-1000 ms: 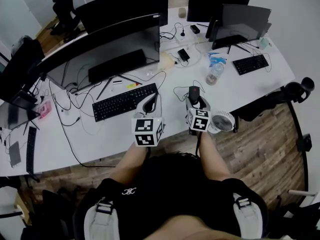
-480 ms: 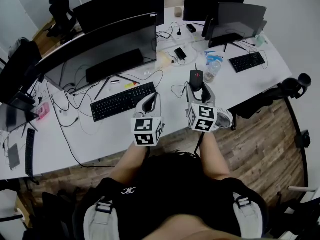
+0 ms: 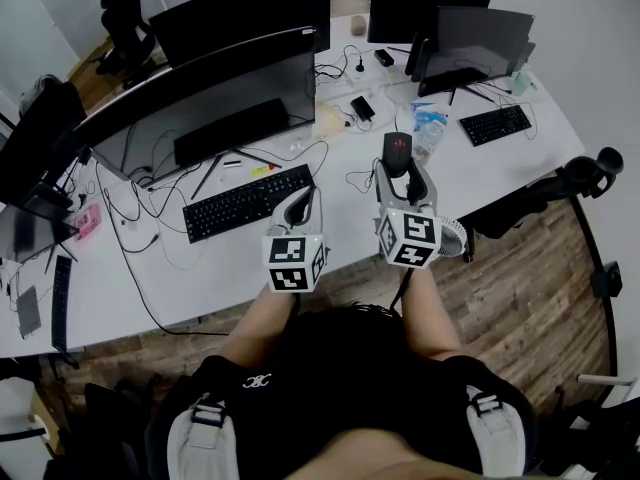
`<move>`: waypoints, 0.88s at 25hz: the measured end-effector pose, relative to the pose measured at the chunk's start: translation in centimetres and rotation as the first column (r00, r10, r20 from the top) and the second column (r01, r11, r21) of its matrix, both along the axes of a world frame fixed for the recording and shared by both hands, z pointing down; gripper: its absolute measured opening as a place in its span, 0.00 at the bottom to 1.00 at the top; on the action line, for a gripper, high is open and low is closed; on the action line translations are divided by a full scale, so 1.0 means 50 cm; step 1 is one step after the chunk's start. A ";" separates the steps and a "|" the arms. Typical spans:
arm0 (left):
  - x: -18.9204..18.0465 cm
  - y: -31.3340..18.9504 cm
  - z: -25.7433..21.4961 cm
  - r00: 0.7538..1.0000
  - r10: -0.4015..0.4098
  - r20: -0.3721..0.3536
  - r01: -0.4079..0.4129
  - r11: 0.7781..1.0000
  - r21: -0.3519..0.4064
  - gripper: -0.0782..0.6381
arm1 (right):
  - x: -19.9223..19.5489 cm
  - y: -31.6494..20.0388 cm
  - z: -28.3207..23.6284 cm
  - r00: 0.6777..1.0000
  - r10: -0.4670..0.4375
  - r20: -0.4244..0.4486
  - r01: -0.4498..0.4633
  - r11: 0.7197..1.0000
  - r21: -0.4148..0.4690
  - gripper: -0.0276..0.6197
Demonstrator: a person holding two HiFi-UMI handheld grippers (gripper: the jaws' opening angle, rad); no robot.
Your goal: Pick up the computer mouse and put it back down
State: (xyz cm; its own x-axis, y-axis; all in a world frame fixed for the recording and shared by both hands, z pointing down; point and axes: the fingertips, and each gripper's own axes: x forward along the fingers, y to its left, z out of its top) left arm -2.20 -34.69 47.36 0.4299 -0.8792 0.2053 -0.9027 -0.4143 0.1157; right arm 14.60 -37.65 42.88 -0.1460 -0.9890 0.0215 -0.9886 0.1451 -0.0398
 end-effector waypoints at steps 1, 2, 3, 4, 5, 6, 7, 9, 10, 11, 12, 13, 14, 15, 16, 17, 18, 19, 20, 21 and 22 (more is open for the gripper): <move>0.000 0.001 0.001 1.000 -0.001 0.002 0.001 1.000 -0.001 0.18 | 0.000 -0.001 0.002 1.000 0.000 0.000 0.000 1.000 -0.002 0.44; -0.001 0.001 0.001 1.000 -0.002 0.004 0.002 1.000 -0.002 0.18 | 0.000 -0.002 0.005 1.000 -0.001 0.000 0.001 1.000 -0.006 0.44; -0.001 0.001 0.002 1.000 -0.004 0.006 0.004 1.000 -0.003 0.18 | 0.000 -0.005 0.011 1.000 -0.001 0.000 0.001 1.000 -0.012 0.44; -0.002 0.001 0.002 1.000 -0.006 0.007 0.006 1.000 -0.003 0.18 | 0.001 -0.008 0.017 1.000 -0.001 0.000 0.001 1.000 -0.020 0.44; -0.003 0.001 0.002 1.000 -0.008 0.009 0.008 1.000 -0.003 0.18 | 0.001 -0.010 0.025 1.000 -0.002 0.000 0.002 1.000 -0.029 0.44; -0.004 0.001 0.003 1.000 -0.010 0.010 0.010 1.000 -0.002 0.18 | 0.001 -0.011 0.033 1.000 -0.002 0.000 0.002 0.999 -0.037 0.44; -0.006 0.002 0.003 1.000 -0.012 0.012 0.013 1.000 -0.003 0.18 | 0.001 -0.012 0.041 1.000 -0.003 0.000 0.003 0.999 -0.045 0.44; -0.010 0.001 0.005 1.000 -0.018 0.016 0.018 1.000 -0.005 0.18 | -0.001 -0.015 0.057 1.000 -0.004 0.000 0.004 0.998 -0.062 0.44; -0.012 0.000 0.006 1.000 -0.020 0.019 0.020 1.000 -0.006 0.18 | -0.002 -0.018 0.066 1.000 -0.005 -0.002 0.005 0.997 -0.073 0.44; -0.013 -0.001 0.006 1.000 -0.022 0.022 0.022 1.000 -0.007 0.18 | -0.003 -0.021 0.077 1.000 -0.006 -0.003 0.005 0.996 -0.085 0.44; -0.015 -0.001 0.007 0.999 -0.024 0.025 0.025 1.000 -0.008 0.18 | -0.004 -0.024 0.089 1.000 -0.008 -0.004 0.007 0.995 -0.098 0.44; -0.016 -0.001 0.007 0.999 -0.027 0.027 0.028 1.000 -0.008 0.18 | -0.006 -0.027 0.102 1.000 -0.011 -0.005 0.010 0.994 -0.113 0.43; -0.018 -0.002 0.007 0.999 -0.031 0.028 0.031 0.999 -0.008 0.18 | -0.008 -0.031 0.117 1.000 -0.015 -0.004 0.015 0.991 -0.130 0.43; -0.021 -0.003 0.007 0.999 -0.035 0.030 0.035 0.999 -0.007 0.18 | -0.011 -0.034 0.135 1.000 -0.020 -0.004 0.019 0.989 -0.149 0.43; -0.023 -0.003 0.007 0.999 -0.038 0.031 0.039 0.999 -0.008 0.18 | -0.013 -0.038 0.155 1.000 -0.024 -0.004 0.023 0.985 -0.171 0.43; -0.026 -0.004 0.007 0.999 -0.042 0.032 0.042 0.999 -0.008 0.18 | -0.014 -0.042 0.177 1.000 -0.026 -0.005 0.024 0.980 -0.196 0.43; -0.027 -0.004 0.008 0.998 -0.045 0.033 0.045 0.999 -0.009 0.18 | -0.013 -0.044 0.200 1.000 -0.026 -0.008 0.023 0.975 -0.223 0.43; -0.028 -0.004 0.008 0.998 -0.047 0.034 0.048 0.999 -0.010 0.18 | -0.012 -0.046 0.225 1.000 -0.025 -0.012 0.021 0.968 -0.251 0.43; -0.030 -0.005 0.009 0.998 -0.050 0.034 0.051 0.999 -0.011 0.18 | -0.011 -0.047 0.250 1.000 -0.024 -0.016 0.018 0.960 -0.280 0.43; -0.032 -0.005 0.010 0.998 -0.054 0.035 0.054 0.998 -0.012 0.18 | -0.010 -0.047 0.274 1.000 -0.024 -0.018 0.017 0.952 -0.307 0.43; -0.035 -0.005 0.011 0.998 -0.058 0.035 0.058 0.998 -0.014 0.18 | -0.010 -0.047 0.296 1.000 -0.025 -0.019 0.017 0.943 -0.331 0.43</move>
